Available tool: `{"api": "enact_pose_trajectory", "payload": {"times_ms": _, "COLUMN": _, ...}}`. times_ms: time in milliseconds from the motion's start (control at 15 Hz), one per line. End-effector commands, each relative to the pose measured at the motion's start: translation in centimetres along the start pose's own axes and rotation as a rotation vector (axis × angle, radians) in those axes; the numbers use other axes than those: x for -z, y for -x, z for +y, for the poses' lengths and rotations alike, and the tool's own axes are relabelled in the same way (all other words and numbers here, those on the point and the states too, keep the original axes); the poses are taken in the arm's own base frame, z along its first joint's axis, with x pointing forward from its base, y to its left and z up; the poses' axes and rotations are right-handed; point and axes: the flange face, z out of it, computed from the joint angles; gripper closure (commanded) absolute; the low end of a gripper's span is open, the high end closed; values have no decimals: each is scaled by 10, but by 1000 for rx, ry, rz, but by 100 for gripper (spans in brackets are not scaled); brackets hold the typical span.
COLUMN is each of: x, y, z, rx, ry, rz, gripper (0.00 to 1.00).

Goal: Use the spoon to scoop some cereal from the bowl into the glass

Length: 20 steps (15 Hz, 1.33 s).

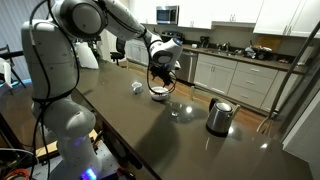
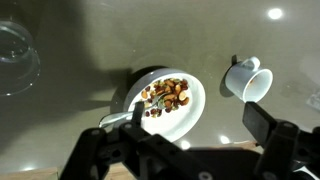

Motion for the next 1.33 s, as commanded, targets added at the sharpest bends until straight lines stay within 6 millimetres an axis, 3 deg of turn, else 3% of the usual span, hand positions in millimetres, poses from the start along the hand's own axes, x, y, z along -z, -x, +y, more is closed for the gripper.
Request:
{"api": "enact_pose_trajectory", "payload": {"times_ms": 0, "x": -31, "y": -43, "z": 31, "rx": -53, "ry": -38, "rz": 29, "gripper": 0}}
{"api": "enact_pose_trajectory", "payload": {"times_ms": 200, "x": -53, "y": -62, "z": 50, "rx": -62, "ry": -46, "rz": 14, "gripper": 0}}
{"api": "enact_pose_trajectory", "payload": {"times_ms": 600, "x": -61, "y": -87, "z": 72, "rx": -61, "ry": -48, "rz": 0, "gripper": 0}}
{"api": "enact_pose_trajectory", "payload": {"times_ms": 667, "x": -63, "y": -76, "z": 66, "rx": -47, "ry": -48, "rz": 8, "gripper": 0}}
{"api": "enact_pose_trajectory", "payload": {"times_ms": 933, "x": -66, "y": -78, "z": 66, "rx": -45, "ry": -57, "rz": 8, "gripper": 0}}
{"api": "enact_pose_trajectory", "payload": {"times_ms": 1267, "x": -47, "y": -79, "z": 79, "rx": -62, "ry": -21, "rz": 43, "gripper": 0}}
